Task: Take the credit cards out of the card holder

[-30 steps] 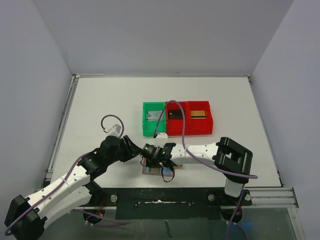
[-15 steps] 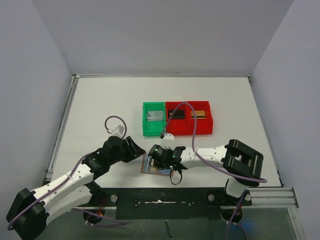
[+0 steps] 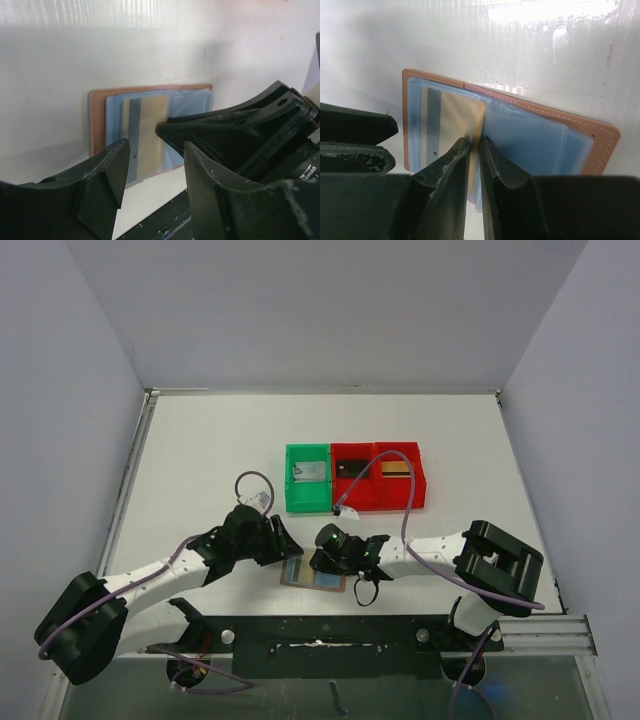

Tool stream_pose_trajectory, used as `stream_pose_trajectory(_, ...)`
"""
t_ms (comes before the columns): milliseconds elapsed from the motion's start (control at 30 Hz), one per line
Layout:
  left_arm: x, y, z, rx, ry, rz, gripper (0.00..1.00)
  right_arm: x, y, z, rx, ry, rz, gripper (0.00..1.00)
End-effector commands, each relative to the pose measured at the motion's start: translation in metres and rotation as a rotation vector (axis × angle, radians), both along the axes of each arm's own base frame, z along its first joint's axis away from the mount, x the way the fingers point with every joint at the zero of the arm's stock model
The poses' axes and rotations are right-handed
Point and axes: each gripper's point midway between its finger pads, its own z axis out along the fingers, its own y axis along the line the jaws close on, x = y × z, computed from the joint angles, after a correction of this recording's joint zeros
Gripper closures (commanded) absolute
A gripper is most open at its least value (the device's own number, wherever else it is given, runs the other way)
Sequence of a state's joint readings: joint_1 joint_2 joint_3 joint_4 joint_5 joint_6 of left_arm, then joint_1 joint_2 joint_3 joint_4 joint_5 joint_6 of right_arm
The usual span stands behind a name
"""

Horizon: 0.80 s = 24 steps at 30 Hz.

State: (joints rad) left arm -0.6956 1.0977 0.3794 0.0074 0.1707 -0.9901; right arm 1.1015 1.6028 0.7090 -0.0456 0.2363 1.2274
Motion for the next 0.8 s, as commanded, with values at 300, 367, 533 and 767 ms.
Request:
stream_pose_trajectory(300, 0.034, -0.017, 0.006, -0.02, -0.02, -0.137, 0.52, -0.029, -0.039, -0.06, -0.095, 0.172, 0.011, 0.84)
stream_pose_trajectory(367, 0.03, -0.016, 0.006, -0.036, -0.019, -0.137, 0.52, -0.026, -0.033, -0.049, -0.072, 0.147, 0.044, 0.78)
stream_pose_trajectory(533, 0.033, 0.011, 0.009, 0.029, -0.035, 0.03, 0.53, -0.003, -0.016, -0.007, -0.117, 0.053, 0.087, 0.68)
stream_pose_trajectory(767, 0.044, 0.05, 0.048, 0.017, -0.154, 0.269, 0.52, 0.01, -0.006, 0.016, -0.239, -0.001, 0.058, 0.58)
